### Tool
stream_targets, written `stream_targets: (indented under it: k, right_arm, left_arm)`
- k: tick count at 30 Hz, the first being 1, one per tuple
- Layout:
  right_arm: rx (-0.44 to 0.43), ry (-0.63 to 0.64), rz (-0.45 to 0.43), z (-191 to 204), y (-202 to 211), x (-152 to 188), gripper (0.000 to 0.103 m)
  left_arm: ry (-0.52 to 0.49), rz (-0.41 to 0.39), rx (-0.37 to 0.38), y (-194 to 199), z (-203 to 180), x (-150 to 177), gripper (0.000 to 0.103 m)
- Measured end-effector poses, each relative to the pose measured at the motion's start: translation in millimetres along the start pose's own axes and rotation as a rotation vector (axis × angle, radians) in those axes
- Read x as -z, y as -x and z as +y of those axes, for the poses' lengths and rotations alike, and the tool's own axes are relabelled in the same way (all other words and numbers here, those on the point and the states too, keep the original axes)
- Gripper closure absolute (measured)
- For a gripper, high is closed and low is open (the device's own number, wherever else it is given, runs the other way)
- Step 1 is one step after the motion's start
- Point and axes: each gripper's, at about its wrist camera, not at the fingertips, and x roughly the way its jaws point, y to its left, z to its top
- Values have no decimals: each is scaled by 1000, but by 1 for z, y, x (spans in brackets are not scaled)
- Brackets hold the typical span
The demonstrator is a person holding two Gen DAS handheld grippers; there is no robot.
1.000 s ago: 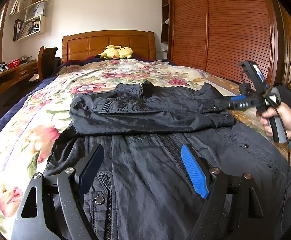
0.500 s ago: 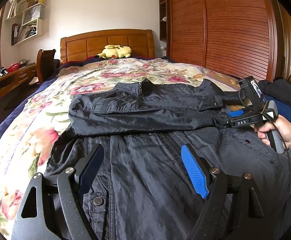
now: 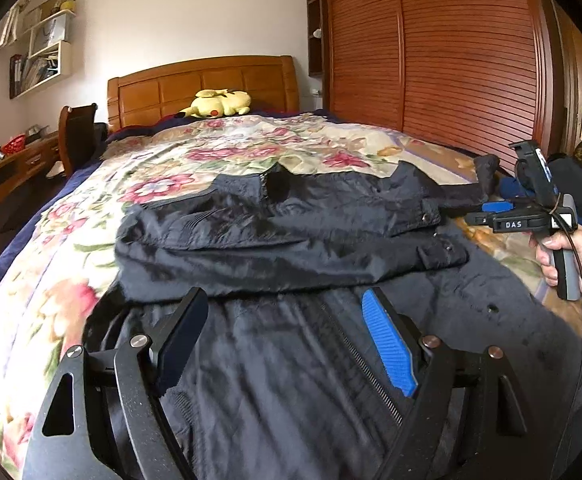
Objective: Fold large clothes
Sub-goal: 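Move the right gripper to the other sleeve cuff and grasp it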
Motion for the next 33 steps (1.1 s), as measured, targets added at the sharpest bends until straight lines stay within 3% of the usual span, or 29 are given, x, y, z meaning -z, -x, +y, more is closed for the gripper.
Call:
stream_targets:
  k: [6,13,17,27,29,31,33]
  right_arm:
    - [128,-74,0,-50,0,-7,33]
    - [227,-159,21,-83,-16,-27,33]
    - [266,-174,39,-89,-35,-40,33]
    - [459,-192,142,-98,-83,-44,33]
    - [455,-187,157,-95,-92,-43,43]
    - [438,-177,163,-92,-96,-45,82]
    - [422,-132,143,-83,-94,-49,95]
  left_arm:
    - [-25,9,10,-19,-13,-13,23]
    - [-34,34,47,-39,-26,-13,23]
    - [-50,46,56,-46,-32,-10,23]
    - [-53,48,60,-50,-35,-5,23]
    - [-50,48,62,-50,-34,-4,23]
    - [-44,43,63,-49,-33,-4,23]
    - [-39,39,62,-48,-31,-4,23]
